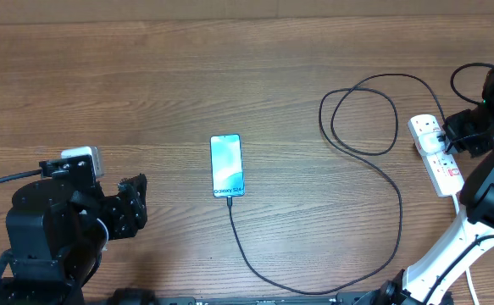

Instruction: Plug charger to phone and switch on socket

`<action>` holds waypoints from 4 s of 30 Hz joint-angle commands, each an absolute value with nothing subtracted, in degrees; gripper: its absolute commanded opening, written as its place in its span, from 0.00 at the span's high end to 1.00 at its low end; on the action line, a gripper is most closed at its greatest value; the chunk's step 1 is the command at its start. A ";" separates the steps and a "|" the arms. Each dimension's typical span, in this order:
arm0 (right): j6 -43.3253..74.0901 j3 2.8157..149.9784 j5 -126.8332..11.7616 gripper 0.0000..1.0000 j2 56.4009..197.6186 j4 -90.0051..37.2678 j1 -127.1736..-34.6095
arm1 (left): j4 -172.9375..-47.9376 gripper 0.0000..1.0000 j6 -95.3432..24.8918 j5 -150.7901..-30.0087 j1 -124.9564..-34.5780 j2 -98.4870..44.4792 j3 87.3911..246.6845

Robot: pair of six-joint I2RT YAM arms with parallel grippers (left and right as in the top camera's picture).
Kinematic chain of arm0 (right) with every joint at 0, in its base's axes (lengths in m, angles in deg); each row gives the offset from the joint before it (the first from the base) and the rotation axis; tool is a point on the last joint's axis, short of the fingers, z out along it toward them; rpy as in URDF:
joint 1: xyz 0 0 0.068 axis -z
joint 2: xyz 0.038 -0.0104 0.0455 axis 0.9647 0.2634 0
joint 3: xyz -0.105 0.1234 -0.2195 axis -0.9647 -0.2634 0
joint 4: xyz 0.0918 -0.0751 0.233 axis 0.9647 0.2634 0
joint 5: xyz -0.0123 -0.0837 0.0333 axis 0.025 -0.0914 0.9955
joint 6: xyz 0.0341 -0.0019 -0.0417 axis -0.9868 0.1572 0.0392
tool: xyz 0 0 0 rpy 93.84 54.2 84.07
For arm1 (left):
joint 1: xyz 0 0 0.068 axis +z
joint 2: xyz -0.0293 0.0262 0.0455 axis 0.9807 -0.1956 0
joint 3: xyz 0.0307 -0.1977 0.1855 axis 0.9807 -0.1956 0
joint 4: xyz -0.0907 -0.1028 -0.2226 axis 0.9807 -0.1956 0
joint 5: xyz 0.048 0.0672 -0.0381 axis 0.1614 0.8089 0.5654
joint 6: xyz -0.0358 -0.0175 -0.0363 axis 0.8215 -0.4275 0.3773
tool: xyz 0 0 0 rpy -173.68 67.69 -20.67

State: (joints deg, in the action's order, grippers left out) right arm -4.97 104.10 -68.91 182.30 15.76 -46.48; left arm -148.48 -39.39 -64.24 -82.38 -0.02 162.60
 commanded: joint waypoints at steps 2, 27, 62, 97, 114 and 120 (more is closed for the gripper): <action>-3.57 105.13 -67.82 0.96 183.98 13.90 -46.41 | -148.44 0.31 -38.62 -64.26 -82.60 0.31 162.43; 3.30 112.12 -58.66 0.96 184.18 21.55 -40.10 | -148.41 0.28 -39.76 -63.84 -82.60 0.31 162.43; 8.39 111.25 -53.46 0.96 188.02 22.14 -40.27 | -149.97 0.01 -39.74 -63.84 -82.60 0.31 162.43; 3.60 108.41 -53.24 0.96 155.76 23.48 -44.42 | -150.62 0.00 -39.74 -63.67 -82.60 0.31 162.43; 5.55 108.38 -52.83 0.00 102.76 30.75 -56.03 | -150.62 0.00 -39.74 -63.67 -82.60 0.31 162.43; 5.57 108.38 -52.87 0.00 93.99 36.61 -56.03 | -150.62 0.00 -39.74 -63.67 -82.60 0.28 162.43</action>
